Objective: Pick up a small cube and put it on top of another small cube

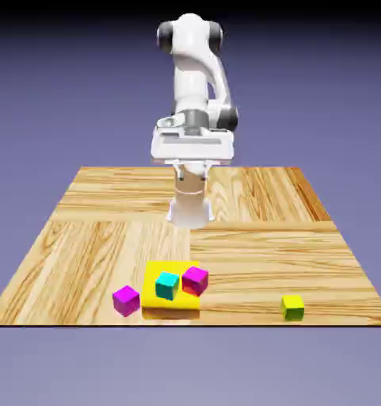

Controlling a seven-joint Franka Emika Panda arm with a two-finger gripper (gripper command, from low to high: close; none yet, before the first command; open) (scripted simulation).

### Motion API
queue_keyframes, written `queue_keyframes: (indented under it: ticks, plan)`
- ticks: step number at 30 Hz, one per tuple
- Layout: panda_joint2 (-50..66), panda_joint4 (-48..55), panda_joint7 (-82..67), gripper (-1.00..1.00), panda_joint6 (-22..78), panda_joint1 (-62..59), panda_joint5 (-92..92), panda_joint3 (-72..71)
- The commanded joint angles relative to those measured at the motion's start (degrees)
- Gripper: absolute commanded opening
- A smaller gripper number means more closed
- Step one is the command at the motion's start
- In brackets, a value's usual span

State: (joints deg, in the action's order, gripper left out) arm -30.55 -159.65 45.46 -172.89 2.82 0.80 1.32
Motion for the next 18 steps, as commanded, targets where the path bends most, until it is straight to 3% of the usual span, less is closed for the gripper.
queue_keyframes:
  ticks: [1,18]
  plan:
    - [1.75,1.12,2.50,0.00,0.93,1.77,0.66,1.09]
    - [31.40,20.18,44.86,0.00,16.75,31.86,11.88,19.63]
